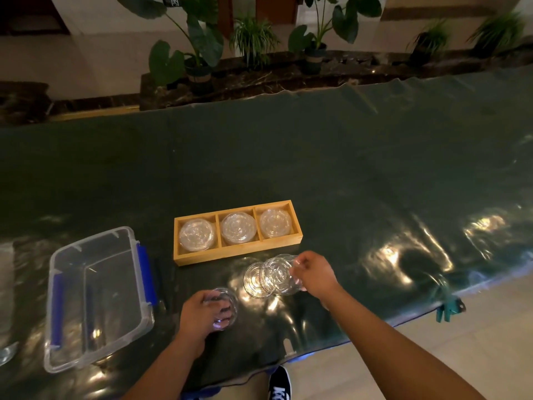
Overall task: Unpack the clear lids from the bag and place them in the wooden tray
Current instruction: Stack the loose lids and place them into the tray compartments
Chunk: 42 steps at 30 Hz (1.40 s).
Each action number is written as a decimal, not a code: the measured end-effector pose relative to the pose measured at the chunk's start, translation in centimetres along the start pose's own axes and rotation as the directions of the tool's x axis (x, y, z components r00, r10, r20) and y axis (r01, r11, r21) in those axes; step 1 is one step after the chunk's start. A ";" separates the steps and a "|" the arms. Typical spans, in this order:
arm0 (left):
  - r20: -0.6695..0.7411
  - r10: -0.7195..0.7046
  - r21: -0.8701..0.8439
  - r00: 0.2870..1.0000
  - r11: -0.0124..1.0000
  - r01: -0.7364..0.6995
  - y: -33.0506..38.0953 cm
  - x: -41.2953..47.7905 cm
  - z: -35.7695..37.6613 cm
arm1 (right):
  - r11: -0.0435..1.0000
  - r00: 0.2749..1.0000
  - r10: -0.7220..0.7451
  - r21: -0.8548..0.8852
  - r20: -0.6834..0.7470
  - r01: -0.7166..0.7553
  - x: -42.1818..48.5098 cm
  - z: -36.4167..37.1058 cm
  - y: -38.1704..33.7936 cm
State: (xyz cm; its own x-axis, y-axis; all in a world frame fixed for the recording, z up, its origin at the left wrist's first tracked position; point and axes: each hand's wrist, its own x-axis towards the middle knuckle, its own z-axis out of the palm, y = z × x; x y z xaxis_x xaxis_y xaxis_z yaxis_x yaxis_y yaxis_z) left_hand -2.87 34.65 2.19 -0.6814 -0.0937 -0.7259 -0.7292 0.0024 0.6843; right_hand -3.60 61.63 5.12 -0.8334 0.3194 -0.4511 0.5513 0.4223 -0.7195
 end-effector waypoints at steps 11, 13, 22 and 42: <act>-0.024 0.040 0.000 0.999 0.999 -0.040 -0.4 -1.2 0.1 | 0.918 0.998 -0.061 -0.390 0.033 0.069 2.5 3.7 -0.4; -0.021 0.044 -0.003 0.999 0.999 -0.044 -0.5 -1.1 0.2 | 0.912 0.997 -0.055 -0.405 0.045 0.069 2.5 3.8 -0.5; -0.014 0.027 -0.020 1.000 0.999 -0.027 -0.5 -1.3 0.9 | 0.863 0.982 -0.155 -0.469 0.103 0.186 0.1 5.3 0.3; 0.016 -0.035 -0.063 0.999 0.997 0.036 -0.7 -1.4 -0.5 | 0.978 0.995 0.086 0.187 0.051 -0.094 -0.9 1.7 0.1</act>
State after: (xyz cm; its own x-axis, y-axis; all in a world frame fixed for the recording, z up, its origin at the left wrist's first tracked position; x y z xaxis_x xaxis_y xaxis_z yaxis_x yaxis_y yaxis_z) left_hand -1.38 34.29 2.73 -0.6563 -0.0782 -0.7504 -0.7479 -0.0634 0.6608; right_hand -2.85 59.92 4.58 -0.7839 0.3108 -0.5375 0.6100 0.2244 -0.7600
